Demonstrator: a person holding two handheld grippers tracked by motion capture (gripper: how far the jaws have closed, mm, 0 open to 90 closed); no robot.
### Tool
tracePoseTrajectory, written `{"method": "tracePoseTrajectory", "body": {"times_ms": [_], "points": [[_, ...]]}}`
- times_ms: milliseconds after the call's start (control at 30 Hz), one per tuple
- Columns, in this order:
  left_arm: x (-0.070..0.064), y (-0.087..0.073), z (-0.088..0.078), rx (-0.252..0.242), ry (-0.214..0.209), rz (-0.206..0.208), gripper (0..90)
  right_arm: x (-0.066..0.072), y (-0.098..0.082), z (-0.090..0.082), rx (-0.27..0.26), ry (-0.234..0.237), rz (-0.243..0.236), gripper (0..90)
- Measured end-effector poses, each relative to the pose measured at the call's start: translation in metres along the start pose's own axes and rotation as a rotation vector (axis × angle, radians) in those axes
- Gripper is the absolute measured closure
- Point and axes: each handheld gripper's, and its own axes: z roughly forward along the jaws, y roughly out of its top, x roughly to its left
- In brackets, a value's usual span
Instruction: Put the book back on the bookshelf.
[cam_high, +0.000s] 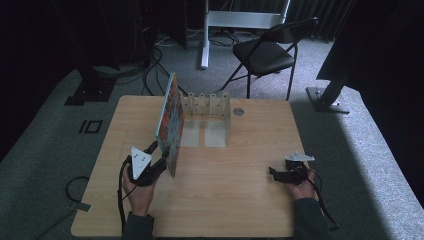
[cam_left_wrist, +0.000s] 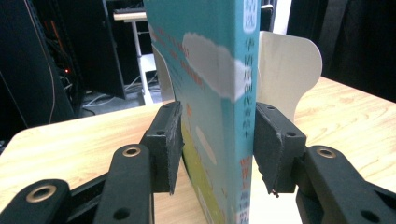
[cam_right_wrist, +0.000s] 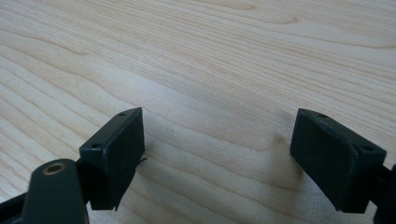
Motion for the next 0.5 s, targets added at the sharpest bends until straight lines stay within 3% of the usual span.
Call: {"method": "tracePoseTrajectory", "body": {"times_ms": [500], "points": [[-0.005, -0.016, -0.008, 0.043, -0.027, 0.013, 54.3, 0.0, 0.0, 0.0, 0.0, 0.0, 0.0, 17.5]]}}
